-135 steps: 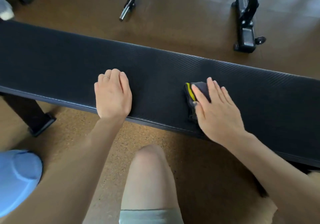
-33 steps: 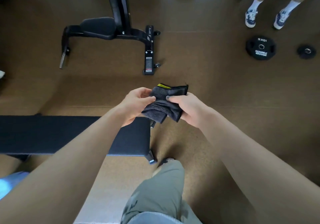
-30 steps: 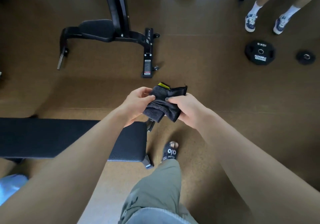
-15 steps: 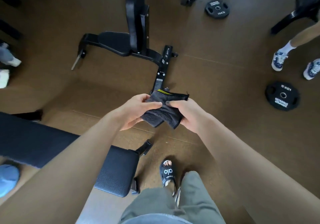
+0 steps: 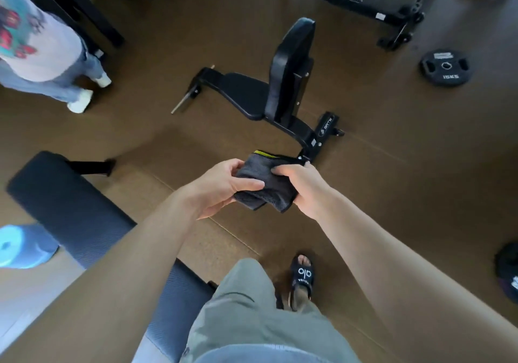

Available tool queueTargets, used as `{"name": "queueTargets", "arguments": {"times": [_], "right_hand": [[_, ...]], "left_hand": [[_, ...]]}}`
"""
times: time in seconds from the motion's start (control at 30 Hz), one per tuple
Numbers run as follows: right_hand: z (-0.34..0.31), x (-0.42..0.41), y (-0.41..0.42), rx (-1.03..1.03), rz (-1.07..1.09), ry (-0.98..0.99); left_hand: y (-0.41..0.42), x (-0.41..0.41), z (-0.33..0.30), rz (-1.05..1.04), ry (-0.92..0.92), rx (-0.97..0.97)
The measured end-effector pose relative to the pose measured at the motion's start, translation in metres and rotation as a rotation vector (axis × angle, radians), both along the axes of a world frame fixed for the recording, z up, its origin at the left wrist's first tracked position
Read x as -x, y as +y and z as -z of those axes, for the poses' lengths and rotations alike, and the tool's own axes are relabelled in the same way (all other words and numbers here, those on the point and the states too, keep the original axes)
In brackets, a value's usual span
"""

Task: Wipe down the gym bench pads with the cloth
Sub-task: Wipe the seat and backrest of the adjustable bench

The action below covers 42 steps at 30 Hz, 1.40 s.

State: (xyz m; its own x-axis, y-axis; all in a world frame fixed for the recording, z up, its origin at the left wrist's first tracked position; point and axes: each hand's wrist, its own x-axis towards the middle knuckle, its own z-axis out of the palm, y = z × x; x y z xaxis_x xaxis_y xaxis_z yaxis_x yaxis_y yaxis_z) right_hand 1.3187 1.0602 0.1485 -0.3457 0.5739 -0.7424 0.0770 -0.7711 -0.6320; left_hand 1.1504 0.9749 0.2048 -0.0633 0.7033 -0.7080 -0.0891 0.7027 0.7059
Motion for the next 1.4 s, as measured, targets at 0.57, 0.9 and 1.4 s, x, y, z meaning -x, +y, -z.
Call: {"name": "queueTargets", "arguments": {"times": [0.57,0.9,1.4], "right_hand": [[0.082,0.25,0.218,0.032,0.069,-0.087],[0.179,0.363,0.301,0.095,0.244,-0.232],[0.464,0.394,0.43,-0.515,0.166,-0.748]], "left_hand": [[0.236,0.244,0.096,-0.088,-0.045,0.079],[0.371,0.382,0.193,0.144,0.277,0.077],[0.544,0.408,0.488,0.366,1.056,-0.472]]}}
